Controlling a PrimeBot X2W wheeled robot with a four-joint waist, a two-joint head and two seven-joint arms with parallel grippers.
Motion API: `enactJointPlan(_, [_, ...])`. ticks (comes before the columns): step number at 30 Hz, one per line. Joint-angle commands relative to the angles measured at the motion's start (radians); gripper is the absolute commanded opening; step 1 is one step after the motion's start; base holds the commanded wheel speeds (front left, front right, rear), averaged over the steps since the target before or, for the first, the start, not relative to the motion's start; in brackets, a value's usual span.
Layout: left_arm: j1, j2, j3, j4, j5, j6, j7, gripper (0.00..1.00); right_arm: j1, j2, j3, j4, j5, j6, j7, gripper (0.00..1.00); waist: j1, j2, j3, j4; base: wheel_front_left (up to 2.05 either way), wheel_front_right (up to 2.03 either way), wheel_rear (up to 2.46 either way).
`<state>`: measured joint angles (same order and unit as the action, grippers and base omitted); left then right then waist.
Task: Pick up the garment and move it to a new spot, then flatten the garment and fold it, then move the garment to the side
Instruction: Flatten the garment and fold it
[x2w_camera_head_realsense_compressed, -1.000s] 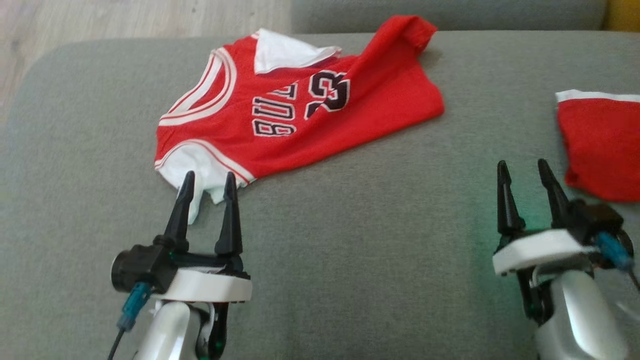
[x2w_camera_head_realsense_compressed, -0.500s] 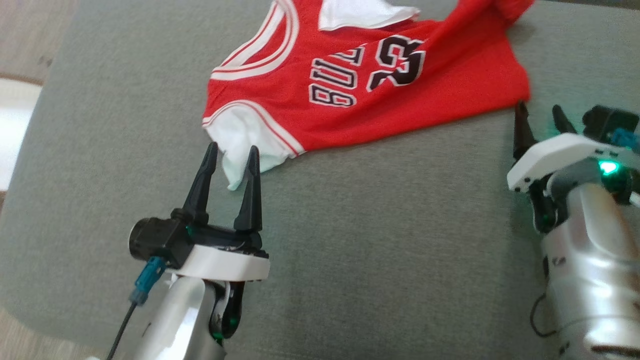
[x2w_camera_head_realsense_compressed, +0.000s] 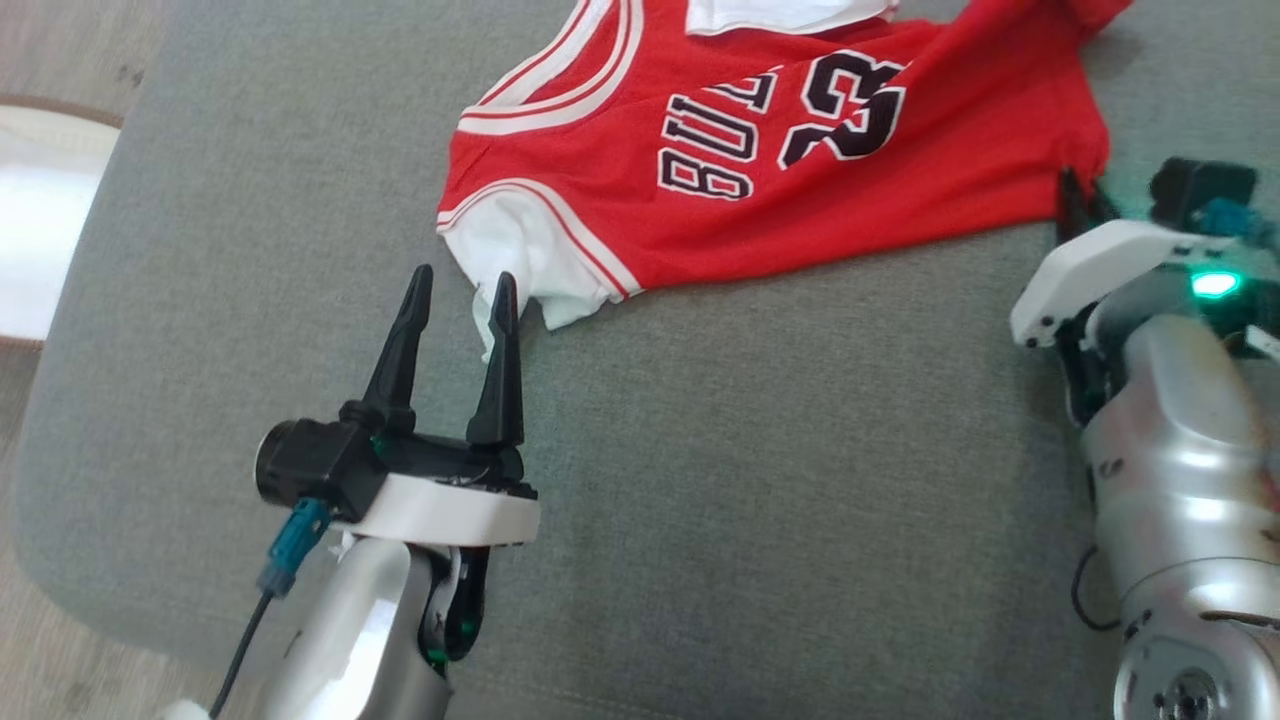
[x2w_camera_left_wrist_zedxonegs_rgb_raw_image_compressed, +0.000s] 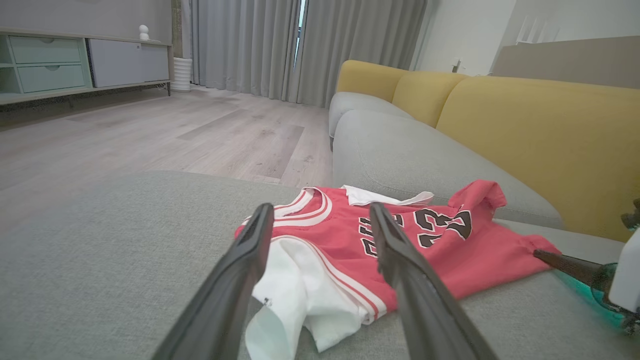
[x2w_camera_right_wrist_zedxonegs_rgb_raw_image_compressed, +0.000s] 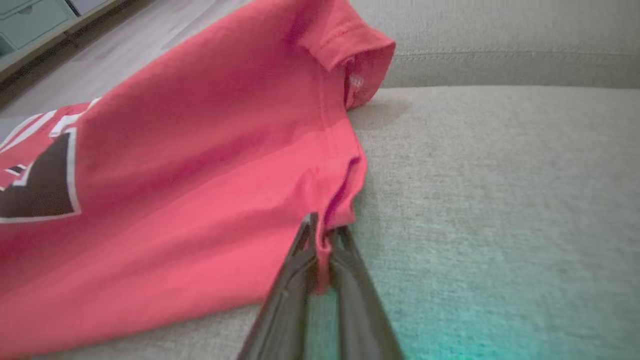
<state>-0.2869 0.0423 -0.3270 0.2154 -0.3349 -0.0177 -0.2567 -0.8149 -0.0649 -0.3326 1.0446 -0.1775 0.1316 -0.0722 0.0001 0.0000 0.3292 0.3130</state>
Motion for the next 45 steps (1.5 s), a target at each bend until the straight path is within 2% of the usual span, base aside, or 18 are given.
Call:
enactJointPlan(1, [-0.025, 0.008, 0.027, -0.026, -0.005, 0.002, -0.005, 1.00, -0.022, 0.015, 0.028, -0.018, -0.011, -0.001, -0.020, 0.00, -0.0001, 0.0000, -0.009, -0.009, 0.00, 0.00, 0.00])
enactJointPlan(5, [-0.014, 0.008, 0.037, -0.021, 0.005, 0.002, -0.005, 1.00, -0.014, 0.015, 0.066, -0.001, -0.019, -0.001, -0.108, 0.00, -0.0001, 0.0000, -0.043, -0.039, 0.00, 0.00, 0.00])
enactJointPlan(10, [0.012, 0.008, 0.053, -0.017, 0.020, 0.000, -0.005, 1.00, 0.020, 0.015, 0.138, 0.002, 0.034, -0.001, -0.166, 0.00, -0.0001, 0.0000, -0.104, -0.095, 0.00, 0.00, 0.00])
enactJointPlan(15, [0.047, 0.008, 0.069, -0.020, 0.030, 0.004, -0.005, 1.00, 0.097, 0.015, 0.211, -0.033, 0.109, -0.001, -0.181, 0.00, -0.0001, 0.0000, -0.167, -0.152, 0.00, 0.00, 0.00])
enactJointPlan(24, [0.110, 0.008, 0.090, -0.036, 0.074, 0.007, -0.005, 1.00, 0.313, 0.015, 0.203, -0.207, 0.179, -0.001, -0.147, 0.00, -0.0001, 0.0000, -0.227, -0.225, 0.00, 0.00, 0.00])
enactJointPlan(30, [0.111, 0.008, 0.084, -0.045, 0.070, 0.006, -0.005, 1.00, 0.418, 0.015, 0.177, -0.400, 0.193, -0.001, -0.061, 0.00, -0.0001, 0.0000, -0.221, -0.227, 0.00, 0.00, 0.00])
enactJointPlan(34, [0.094, 0.008, 0.065, -0.047, 0.061, 0.000, -0.005, 1.00, 0.428, 0.015, 0.149, -0.520, 0.148, -0.001, 0.034, 0.00, -0.0001, 0.0000, -0.193, -0.190, 0.00, 0.00, 0.00])
enactJointPlan(38, [0.078, 0.008, 0.055, -0.040, 0.057, -0.004, -0.005, 1.00, 0.395, 0.015, 0.121, -0.533, 0.083, -0.001, 0.118, 0.00, -0.0001, 0.0000, -0.166, -0.152, 0.00, 0.00, 0.00])
enactJointPlan(42, [0.068, 0.008, 0.046, -0.028, 0.055, -0.009, -0.005, 1.00, 0.346, 0.015, 0.084, -0.476, -0.006, -0.001, 0.185, 0.00, -0.0001, 0.0000, -0.148, -0.116, 0.00, 0.00, 0.00])
enactJointPlan(45, [0.063, 0.008, 0.043, -0.025, 0.054, -0.010, -0.005, 1.00, 0.319, 0.015, 0.058, -0.437, -0.043, -0.001, 0.196, 0.00, -0.0001, 0.0000, -0.141, -0.103, 0.00, 0.00, 0.00])
